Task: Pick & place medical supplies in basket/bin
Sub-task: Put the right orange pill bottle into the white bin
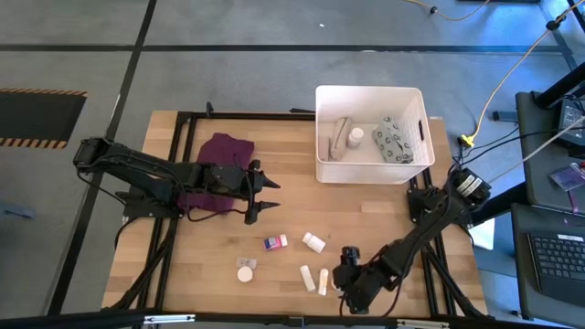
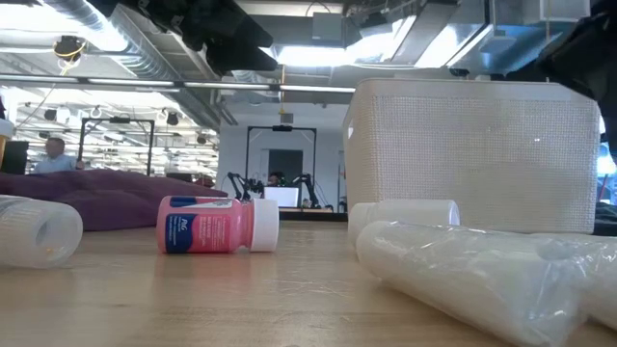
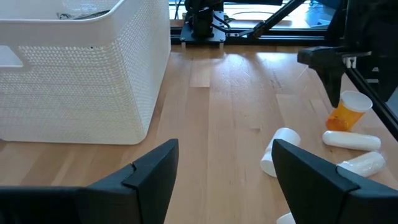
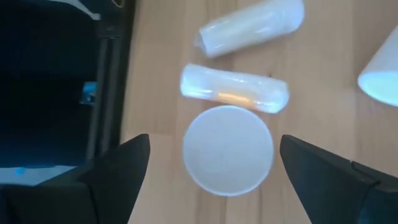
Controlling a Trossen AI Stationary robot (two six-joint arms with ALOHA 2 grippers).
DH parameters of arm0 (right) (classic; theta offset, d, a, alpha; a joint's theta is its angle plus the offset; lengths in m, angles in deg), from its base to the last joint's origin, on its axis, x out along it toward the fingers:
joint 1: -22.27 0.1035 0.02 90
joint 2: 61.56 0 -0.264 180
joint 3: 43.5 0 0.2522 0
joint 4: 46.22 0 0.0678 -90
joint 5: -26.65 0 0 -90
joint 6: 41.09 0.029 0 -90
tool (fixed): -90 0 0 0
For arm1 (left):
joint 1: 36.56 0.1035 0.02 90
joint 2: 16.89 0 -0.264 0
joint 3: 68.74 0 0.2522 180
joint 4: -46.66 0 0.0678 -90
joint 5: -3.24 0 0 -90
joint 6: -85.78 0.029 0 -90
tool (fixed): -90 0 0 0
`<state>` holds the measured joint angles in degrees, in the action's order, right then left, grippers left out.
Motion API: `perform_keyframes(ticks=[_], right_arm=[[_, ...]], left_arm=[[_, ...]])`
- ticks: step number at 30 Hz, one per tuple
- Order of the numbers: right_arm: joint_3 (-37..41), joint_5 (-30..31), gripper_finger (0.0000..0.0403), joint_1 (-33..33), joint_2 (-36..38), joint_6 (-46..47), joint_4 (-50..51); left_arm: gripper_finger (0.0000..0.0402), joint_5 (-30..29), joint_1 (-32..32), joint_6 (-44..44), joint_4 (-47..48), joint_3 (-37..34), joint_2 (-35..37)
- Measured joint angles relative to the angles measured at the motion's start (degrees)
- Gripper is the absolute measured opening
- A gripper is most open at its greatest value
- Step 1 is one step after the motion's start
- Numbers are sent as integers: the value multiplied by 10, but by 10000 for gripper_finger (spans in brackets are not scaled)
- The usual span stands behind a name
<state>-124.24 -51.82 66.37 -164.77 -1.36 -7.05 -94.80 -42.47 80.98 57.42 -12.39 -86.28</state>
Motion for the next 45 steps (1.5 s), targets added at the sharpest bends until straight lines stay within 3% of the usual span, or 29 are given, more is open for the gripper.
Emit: perform_keyframes(ticks=[10,27,38,45], right_arm=[[0,21,351,0,-8,-9,-6],[0,21,215,0,-8,-9,-10],[-4,24,206,0,-8,-9,-5],[-64,27,206,-2,-2,-35,58]], left_arm=[[251,0,0,0,-2,0,0],[251,0,0,0,-2,0,0],[251,0,0,0,-2,0,0],[251,0,0,0,-2,0,0]])
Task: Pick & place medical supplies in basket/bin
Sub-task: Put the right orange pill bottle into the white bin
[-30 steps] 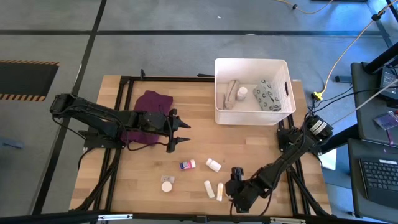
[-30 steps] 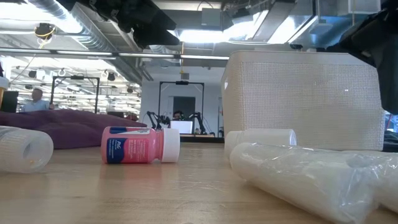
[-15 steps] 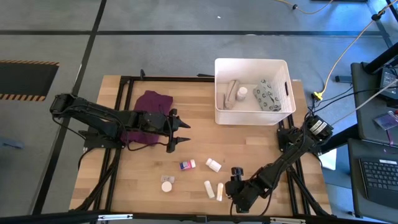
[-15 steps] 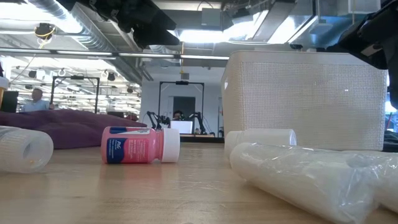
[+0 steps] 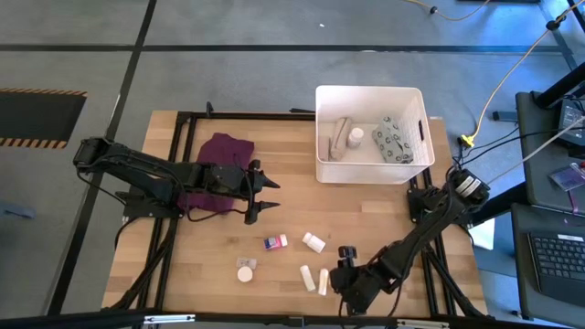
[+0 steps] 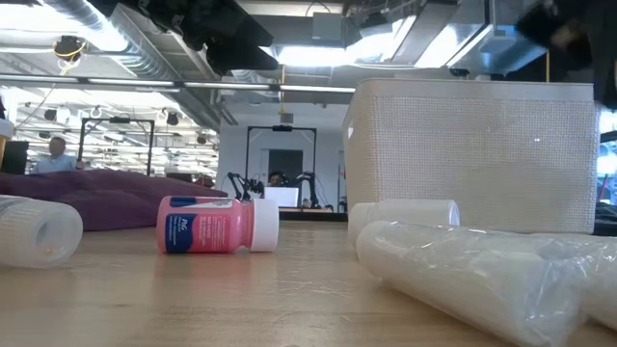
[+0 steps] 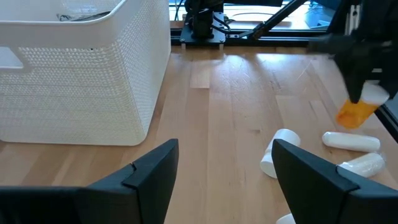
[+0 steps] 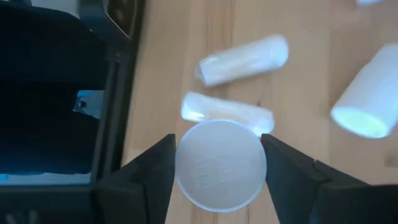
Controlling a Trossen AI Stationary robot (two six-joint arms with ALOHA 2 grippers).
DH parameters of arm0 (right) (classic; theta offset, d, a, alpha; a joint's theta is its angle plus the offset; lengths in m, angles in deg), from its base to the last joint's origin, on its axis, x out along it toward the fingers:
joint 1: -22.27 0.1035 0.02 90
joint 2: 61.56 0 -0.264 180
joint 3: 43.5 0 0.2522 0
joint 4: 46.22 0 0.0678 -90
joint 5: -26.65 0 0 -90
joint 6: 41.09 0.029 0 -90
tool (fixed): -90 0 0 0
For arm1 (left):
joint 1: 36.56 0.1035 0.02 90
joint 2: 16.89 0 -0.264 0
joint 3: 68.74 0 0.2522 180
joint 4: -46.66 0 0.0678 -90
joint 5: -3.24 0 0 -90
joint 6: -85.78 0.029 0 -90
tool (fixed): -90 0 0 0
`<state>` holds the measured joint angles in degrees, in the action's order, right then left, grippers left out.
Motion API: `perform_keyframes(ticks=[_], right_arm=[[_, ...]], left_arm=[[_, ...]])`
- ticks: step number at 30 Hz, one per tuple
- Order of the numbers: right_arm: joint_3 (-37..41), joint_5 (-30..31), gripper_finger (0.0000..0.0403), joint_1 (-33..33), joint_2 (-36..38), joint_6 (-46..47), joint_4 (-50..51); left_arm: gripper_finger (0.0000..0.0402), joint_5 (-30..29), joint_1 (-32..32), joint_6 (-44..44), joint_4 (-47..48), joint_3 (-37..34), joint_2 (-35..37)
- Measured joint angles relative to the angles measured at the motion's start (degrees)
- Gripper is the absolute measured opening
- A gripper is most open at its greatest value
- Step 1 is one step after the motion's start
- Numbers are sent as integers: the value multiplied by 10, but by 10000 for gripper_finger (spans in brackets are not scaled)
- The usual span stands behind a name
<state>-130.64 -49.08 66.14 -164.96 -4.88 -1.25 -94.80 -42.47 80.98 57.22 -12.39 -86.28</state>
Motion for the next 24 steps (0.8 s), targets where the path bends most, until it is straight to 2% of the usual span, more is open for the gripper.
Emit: perform_keyframes(ticks=[7,14,19,24], right_arm=[[-117,13,210,-29,29,-65,161],[-243,17,214,-93,83,-140,310],[-295,58,210,-173,141,-158,383],[-300,97,214,-284,204,-135,461]], left_arm=[[251,4,0,-3,0,0,0],[251,4,0,-19,4,0,0],[251,4,0,-17,4,0,0],[251,3,0,-15,4,0,0]])
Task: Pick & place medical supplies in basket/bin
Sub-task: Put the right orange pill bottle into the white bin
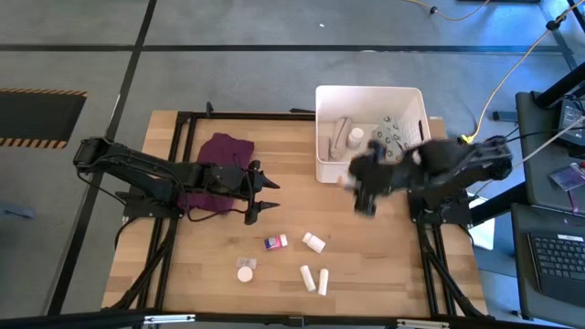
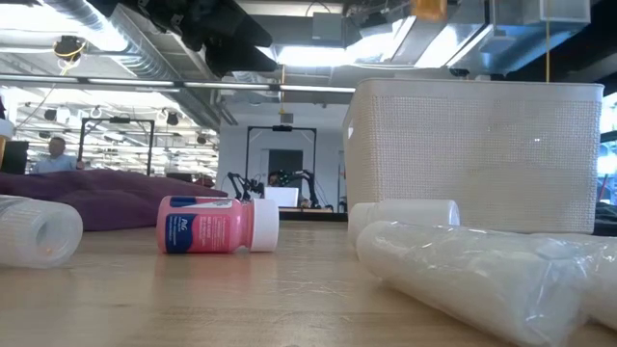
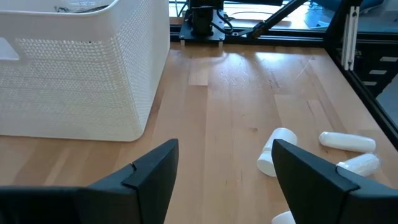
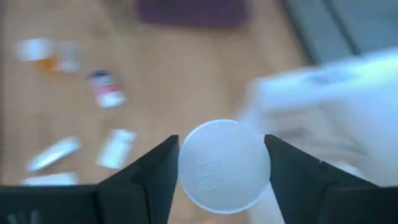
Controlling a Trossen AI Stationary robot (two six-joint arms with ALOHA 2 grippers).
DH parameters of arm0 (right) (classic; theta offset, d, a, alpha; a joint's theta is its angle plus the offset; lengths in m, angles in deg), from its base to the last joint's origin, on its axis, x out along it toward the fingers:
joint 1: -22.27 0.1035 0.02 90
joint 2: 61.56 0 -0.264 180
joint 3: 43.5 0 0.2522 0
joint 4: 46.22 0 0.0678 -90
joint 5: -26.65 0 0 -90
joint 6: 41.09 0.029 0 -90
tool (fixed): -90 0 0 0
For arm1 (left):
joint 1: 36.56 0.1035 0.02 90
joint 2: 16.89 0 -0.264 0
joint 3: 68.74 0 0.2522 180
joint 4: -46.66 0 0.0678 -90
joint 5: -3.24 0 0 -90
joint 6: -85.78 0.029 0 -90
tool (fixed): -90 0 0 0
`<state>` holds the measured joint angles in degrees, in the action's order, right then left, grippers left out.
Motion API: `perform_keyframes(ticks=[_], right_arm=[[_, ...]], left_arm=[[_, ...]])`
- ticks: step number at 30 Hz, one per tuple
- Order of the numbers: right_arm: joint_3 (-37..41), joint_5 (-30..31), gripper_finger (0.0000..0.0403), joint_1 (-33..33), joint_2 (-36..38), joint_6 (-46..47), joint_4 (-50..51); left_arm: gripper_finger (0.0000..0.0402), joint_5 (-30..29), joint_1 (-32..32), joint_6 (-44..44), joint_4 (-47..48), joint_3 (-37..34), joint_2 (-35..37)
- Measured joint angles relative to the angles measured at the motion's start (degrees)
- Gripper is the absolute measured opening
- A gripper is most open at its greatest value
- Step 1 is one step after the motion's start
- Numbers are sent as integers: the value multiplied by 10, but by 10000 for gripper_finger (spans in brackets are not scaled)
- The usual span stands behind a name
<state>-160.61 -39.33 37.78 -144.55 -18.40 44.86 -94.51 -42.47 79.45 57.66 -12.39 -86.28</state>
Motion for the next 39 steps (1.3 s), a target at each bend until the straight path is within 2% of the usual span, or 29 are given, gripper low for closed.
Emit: perform_keyframes(ticks=[4,11,13,16,18,25,31,39], right_arm=[[0,27,215,-101,32,-4,29],[4,12,215,-277,31,-78,12],[20,-21,215,-326,28,-112,11],[64,-118,215,-395,30,-142,-12],[103,-159,215,-429,32,-159,-46],[254,-170,216,-494,33,-204,-169],[378,-252,216,-537,33,-168,-288],[518,-253,216,-547,33,-142,-430]], left_arm=[[251,-1,0,5,0,0,0],[251,-1,0,26,0,0,0],[251,-1,0,26,0,0,0],[251,-1,0,26,0,0,0],[251,-1,0,26,0,0,0],[251,-1,0,26,0,0,0],[251,-1,0,26,0,0,0],[251,-1,0,26,0,0,0]])
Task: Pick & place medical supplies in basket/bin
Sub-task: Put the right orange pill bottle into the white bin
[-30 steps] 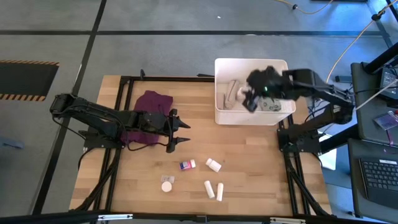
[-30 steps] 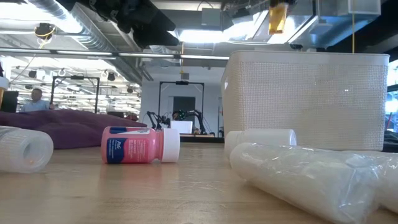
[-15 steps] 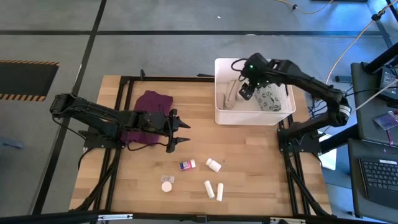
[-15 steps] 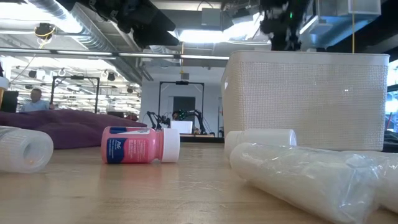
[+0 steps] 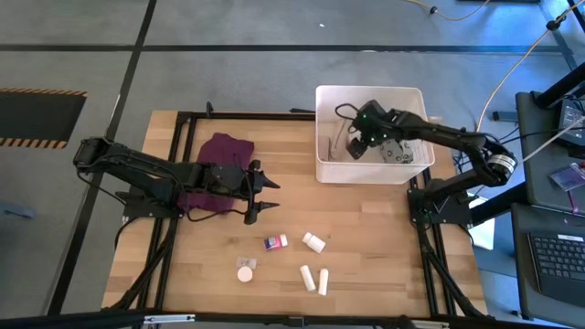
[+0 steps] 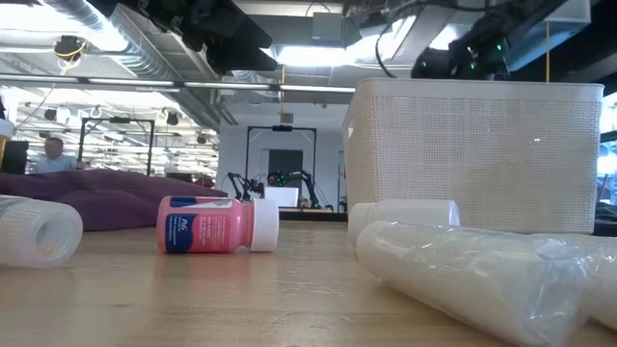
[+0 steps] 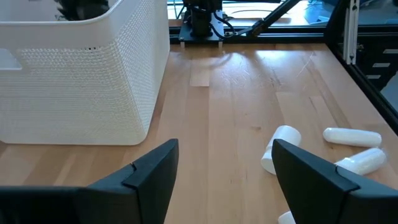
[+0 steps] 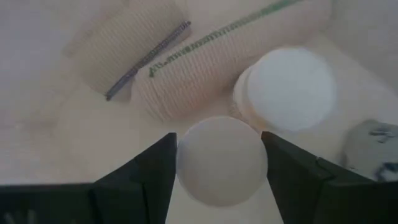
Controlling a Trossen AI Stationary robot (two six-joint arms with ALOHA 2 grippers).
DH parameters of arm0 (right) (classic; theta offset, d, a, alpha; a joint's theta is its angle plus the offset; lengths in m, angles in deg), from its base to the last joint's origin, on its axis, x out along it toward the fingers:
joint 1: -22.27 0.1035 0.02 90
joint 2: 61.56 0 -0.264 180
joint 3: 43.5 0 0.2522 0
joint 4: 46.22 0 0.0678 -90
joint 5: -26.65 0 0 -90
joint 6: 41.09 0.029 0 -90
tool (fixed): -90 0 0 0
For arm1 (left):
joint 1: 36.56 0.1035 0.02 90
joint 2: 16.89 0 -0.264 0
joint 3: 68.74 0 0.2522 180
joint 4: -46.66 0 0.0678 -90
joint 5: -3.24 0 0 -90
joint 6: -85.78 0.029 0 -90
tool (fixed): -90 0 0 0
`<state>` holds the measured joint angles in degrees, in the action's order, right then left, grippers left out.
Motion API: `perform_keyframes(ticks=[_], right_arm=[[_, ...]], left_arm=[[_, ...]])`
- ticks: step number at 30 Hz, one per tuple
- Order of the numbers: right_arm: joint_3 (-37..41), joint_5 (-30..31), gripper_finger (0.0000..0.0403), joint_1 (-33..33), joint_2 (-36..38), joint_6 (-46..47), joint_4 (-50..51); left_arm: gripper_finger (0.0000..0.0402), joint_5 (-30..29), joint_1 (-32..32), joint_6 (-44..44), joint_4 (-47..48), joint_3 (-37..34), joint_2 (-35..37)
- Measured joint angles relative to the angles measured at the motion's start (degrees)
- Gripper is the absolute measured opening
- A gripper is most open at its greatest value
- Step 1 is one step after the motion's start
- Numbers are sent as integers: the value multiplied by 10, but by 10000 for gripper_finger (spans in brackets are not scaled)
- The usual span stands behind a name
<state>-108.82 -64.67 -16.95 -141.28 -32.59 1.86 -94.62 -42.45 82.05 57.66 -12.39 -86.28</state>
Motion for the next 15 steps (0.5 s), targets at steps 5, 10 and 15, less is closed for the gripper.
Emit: perform_keyframes(ticks=[5,10,15], right_arm=[[54,1,216,0,0,3,-85],[78,1,216,0,0,4,-117],[78,1,216,0,0,15,-107]], left_arm=[[251,0,0,0,0,0,0],[251,0,0,0,0,0,0],[251,0,0,0,0,0,0]])
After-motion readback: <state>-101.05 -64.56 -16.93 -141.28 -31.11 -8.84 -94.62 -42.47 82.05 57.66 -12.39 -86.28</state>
